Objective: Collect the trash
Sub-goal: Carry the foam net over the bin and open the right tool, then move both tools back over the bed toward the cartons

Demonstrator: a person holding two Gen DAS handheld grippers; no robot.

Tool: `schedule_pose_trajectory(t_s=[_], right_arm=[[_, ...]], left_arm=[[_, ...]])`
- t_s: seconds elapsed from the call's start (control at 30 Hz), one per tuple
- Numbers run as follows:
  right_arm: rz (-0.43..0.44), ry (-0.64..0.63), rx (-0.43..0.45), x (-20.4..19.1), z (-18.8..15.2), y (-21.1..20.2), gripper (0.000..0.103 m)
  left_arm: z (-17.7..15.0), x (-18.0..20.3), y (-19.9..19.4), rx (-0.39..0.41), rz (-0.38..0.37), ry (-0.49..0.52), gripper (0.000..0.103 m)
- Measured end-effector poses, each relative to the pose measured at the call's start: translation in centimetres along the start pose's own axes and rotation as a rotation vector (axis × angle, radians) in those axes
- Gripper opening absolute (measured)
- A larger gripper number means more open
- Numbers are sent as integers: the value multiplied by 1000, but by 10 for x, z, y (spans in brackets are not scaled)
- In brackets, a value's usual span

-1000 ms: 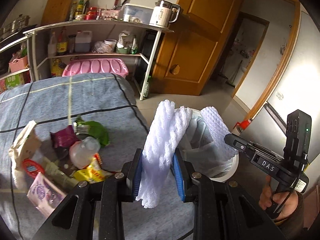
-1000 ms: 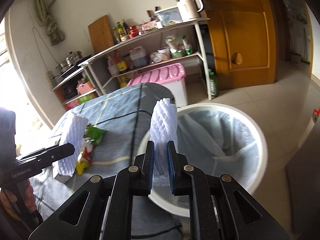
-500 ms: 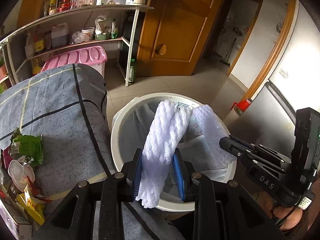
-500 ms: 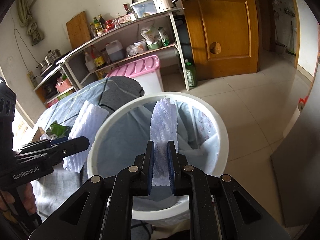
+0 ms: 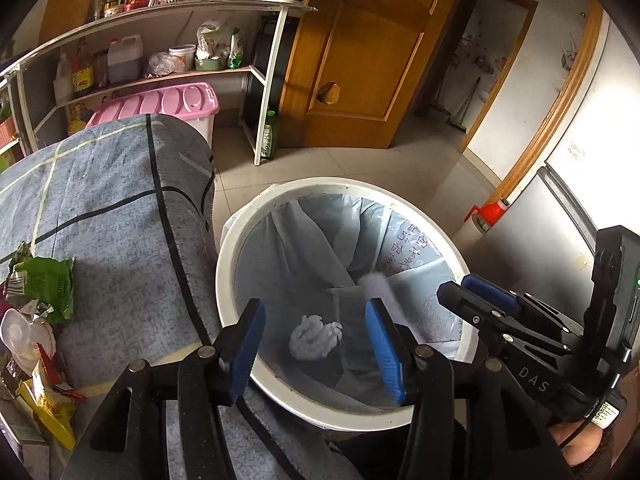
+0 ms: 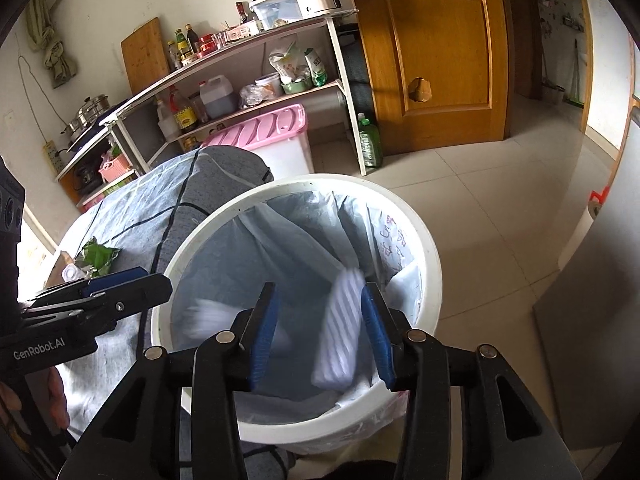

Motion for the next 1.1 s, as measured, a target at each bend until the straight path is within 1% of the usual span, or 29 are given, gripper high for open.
schedule_pose_trajectory(t_s=[0.1,0.27,0.37,0.47,0.53,0.6,0.7,0.77,0.8,0.87,0.9,1.0,1.1], right_arm=[[-5,-7,9,-4,0,-4,44],[14,-20,24,-20,1,-10,44],[37,-38,37,-35,1,-15,44],[70,-57,41,-53,-2,-18,44],[92,-67,46,-66,-3,-20,46],[120,-80,48,-80,-5,-22,48],[169,-110,49,-105,-9,-24,49],[194,-130,48,-121,-14,-25,53],[205,-137,45,-129,-17,-25,55],[236,-155,35,-147,-23,-24,56],[246,-164,30,-153,-25,-23,56],[281,-199,15,-176,-33,-21,56],[311,-231,-2,-198,-41,-19,57]], left_arm=[[1,-10,-12,23,16,-8,52],[0,-29,-40,72,49,-29,53],[-4,-42,-63,112,86,-35,57],[-11,-54,-84,141,100,-48,60],[-16,-69,-97,153,131,-64,62],[-23,-84,-111,166,162,-83,63],[-33,-108,-134,188,233,-88,65],[-40,-121,-148,196,242,-102,69],[-44,-127,-152,201,258,-110,71],[-52,-144,-167,215,328,-103,72],[-53,-149,-172,218,344,-104,72],[-62,-170,-188,234,344,-151,72],[-69,-190,-200,241,395,-163,73]])
Point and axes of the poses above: each gripper's, at about its wrist camera, not at the fingertips, and y roughly the way its jaws point, x to its right, z to its top, the point moved 9 cm from there along y, roughly the way its jaws point, and after that the axes turned 4 degrees about x, right-handed, at the moved point
